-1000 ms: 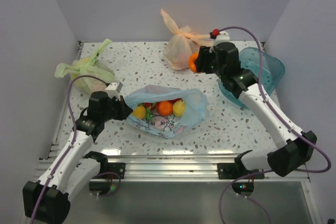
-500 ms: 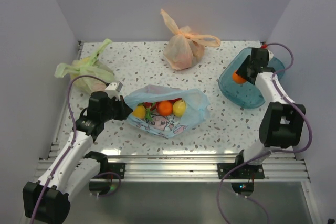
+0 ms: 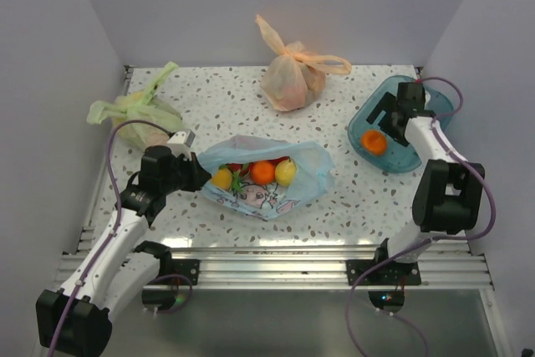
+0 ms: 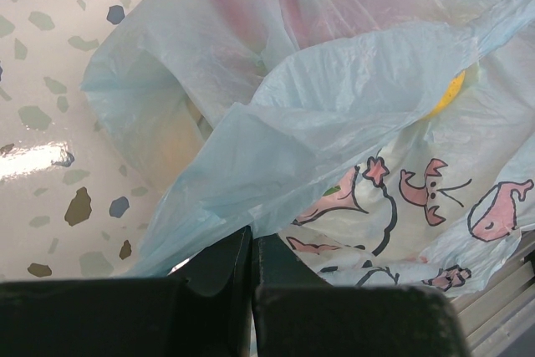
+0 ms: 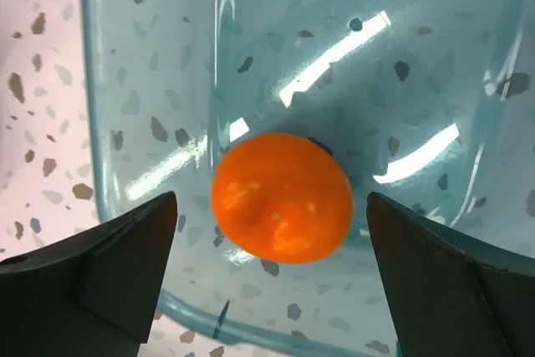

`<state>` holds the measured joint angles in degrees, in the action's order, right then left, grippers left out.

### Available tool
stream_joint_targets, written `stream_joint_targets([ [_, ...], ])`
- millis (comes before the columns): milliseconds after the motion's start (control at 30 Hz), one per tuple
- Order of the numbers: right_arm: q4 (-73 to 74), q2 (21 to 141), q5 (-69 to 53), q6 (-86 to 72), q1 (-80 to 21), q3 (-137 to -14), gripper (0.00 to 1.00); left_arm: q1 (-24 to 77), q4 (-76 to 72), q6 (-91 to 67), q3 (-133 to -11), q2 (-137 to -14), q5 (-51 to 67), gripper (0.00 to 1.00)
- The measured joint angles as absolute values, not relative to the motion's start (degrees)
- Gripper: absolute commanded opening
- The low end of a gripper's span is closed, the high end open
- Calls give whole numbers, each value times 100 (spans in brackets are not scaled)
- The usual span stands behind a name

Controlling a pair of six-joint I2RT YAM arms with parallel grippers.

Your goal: Untie the knot of the plastic bag and take out the fruit

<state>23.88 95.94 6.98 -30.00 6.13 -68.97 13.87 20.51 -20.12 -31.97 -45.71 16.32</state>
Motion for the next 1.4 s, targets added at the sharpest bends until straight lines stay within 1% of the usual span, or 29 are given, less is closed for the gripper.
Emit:
stream_joint_targets([
  [133, 2552, 8849, 823, -2825, 545, -6899, 99, 1387, 2051, -2012, -3197, -4571, 1632, 0],
  [233, 2604, 8200, 823, -2521, 189, -6943, 99, 1387, 2051, -2012, -3197, -4571, 1632, 0],
  [300, 2626, 7870, 829, -2246, -355, -7057, 99, 1387, 2051, -2012, -3197, -4574, 1632, 0],
  [433, 2624, 7526, 718, -1734, -1859, -7411, 97, 1387, 2051, -2012, -3197, -4574, 1632, 0],
  [567, 2659, 7459, 631, -1446, -3264, -7601, 96, 1387, 2051, -2012, -3197, -4576, 1629, 0],
  [700, 2762, 7526, 548, -1273, -4342, -7660, 96, 1387, 2053, -2012, -3197, -4574, 1627, 1],
  [900, 2742, 8259, 272, -1236, -5572, -7640, 95, 1387, 2051, -2014, -3197, -4574, 1612, 1],
  [1000, 2635, 8543, 270, -1310, -5778, -7216, 93, 1387, 2053, -2014, -3197, -4574, 1601, 1],
  [1133, 2659, 8809, 864, -1463, -5730, -6687, 92, 1387, 2053, -2014, -3197, -4574, 1599, 1],
  [1300, 2451, 8888, 1577, -1715, -5441, -6412, 91, 1387, 2053, -2014, -3197, -4576, 1599, 0],
  [1400, 2226, 8888, 1750, -1835, -5118, -6278, 90, 1387, 2053, -2014, -3197, -4576, 1599, 1],
])
